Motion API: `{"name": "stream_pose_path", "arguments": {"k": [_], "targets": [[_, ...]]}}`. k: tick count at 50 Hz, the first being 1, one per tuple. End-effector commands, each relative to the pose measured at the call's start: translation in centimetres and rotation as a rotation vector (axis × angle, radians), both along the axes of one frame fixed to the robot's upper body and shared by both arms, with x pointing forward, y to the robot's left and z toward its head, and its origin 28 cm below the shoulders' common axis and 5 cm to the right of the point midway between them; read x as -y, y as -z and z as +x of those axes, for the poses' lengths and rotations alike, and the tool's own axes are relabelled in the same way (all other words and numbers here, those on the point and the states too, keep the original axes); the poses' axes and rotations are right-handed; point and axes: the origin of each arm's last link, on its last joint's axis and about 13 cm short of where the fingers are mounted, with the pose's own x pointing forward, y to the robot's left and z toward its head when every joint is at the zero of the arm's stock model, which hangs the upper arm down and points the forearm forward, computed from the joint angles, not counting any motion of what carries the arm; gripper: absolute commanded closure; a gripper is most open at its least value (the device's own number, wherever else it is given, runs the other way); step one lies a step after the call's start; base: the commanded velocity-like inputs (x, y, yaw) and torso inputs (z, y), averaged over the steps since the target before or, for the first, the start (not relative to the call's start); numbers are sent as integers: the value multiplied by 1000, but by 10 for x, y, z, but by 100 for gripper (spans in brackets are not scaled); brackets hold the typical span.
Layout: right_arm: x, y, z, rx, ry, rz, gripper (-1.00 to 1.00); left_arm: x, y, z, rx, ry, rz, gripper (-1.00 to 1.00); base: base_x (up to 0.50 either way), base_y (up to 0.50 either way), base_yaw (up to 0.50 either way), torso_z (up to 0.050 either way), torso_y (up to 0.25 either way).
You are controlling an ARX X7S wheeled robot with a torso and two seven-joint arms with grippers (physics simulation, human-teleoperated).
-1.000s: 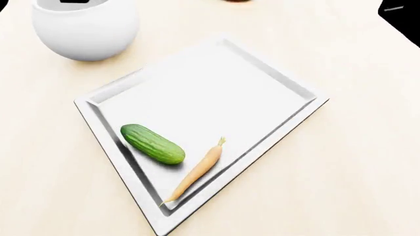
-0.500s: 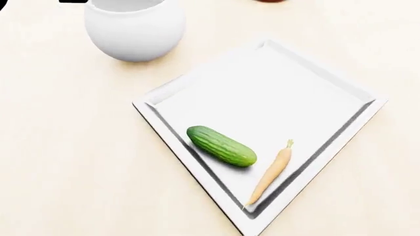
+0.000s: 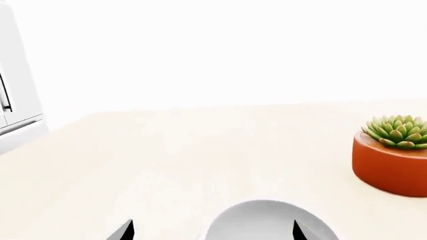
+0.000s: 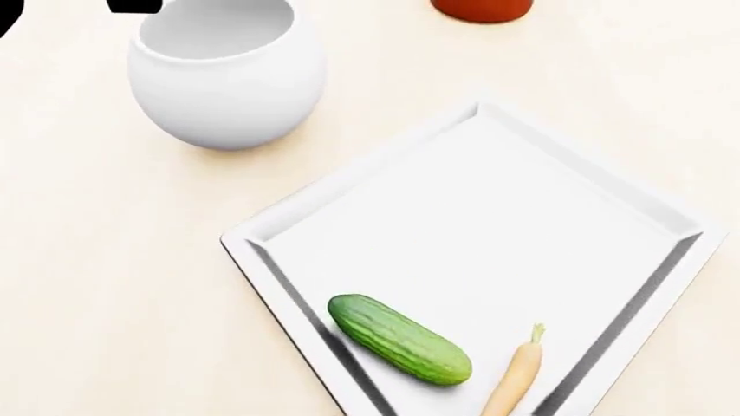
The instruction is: Place the two vegetables and bowl onto the tray for setting up a vegetable dip station.
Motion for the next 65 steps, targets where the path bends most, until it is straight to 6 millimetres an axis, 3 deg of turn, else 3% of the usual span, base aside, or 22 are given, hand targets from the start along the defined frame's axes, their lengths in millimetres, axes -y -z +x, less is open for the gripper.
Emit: {"name": "stream_pose_path", "arguments": {"k": [1,11,18,32,46,65], "targets": [[1,-2,-1,-2,23,-28,-100,-1,0,1,-27,-20,-4,-100,0,0,0,0,0],[3,1,1,-26,36,-26,-100,-5,7,12,-116,-69,-13,-100,0,0,0,0,0],[3,4,4,-46,37,-30,-100,-7,-18,26,-165,-68,54,-100,0,0,0,0,0],[2,5,5,-61,35,-30,-100,-16,-58,55,-280,-42,-48,-100,0,0,0,0,0],[2,6,7,-68,41,-27,-100,-23,-60,92,-434,-48,-73,-100,0,0,0,0,0],[2,8,9,-73,46,-23,-100,-23,-62,110,-601,-77,-211,-100,0,0,0,0,0]]}}
